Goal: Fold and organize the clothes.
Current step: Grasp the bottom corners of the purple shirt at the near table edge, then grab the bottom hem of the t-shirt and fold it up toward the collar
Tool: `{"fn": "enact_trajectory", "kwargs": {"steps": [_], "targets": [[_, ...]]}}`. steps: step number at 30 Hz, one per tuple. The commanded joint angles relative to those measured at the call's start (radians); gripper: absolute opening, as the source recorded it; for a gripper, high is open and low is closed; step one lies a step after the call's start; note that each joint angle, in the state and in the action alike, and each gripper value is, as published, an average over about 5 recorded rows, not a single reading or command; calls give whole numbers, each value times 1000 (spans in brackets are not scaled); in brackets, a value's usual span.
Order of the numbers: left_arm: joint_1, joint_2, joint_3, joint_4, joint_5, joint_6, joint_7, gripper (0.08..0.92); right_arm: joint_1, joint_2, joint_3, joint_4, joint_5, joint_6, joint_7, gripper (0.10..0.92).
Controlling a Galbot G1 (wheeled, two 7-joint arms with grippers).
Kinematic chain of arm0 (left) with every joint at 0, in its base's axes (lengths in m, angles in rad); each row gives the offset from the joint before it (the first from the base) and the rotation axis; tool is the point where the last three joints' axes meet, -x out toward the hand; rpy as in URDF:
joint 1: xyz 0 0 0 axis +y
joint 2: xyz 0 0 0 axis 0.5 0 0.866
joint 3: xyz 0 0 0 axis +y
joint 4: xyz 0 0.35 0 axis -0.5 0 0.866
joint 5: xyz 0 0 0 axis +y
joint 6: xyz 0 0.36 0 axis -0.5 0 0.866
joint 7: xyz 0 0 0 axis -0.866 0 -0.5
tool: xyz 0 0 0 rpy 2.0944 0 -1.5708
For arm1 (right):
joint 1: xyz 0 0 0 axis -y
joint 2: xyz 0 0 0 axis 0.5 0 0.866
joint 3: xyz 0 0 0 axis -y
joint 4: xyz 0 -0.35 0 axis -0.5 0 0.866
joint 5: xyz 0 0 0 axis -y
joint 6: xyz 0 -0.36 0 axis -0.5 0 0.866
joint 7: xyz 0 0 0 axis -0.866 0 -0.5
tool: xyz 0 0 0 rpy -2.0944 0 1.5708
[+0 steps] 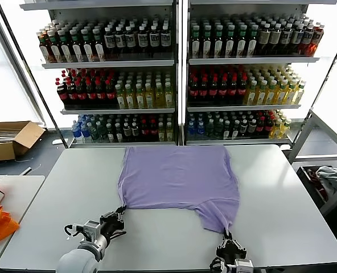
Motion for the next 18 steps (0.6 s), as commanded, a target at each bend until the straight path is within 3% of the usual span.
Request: {"fn": "enact_trajectory", "kwargs": {"steps": [1, 12, 18], "targets": [[1, -11, -14, -25, 4, -30, 1, 88, 9, 0, 14, 24, -8, 25, -22, 109], [-81, -61, -35, -27, -59, -117, -19, 86, 168, 4, 35, -30, -37, 70, -66, 109], [-156, -53, -14, 21, -106, -157, -46, 86, 344, 0, 47, -107, -24, 51, -49, 109]]}}
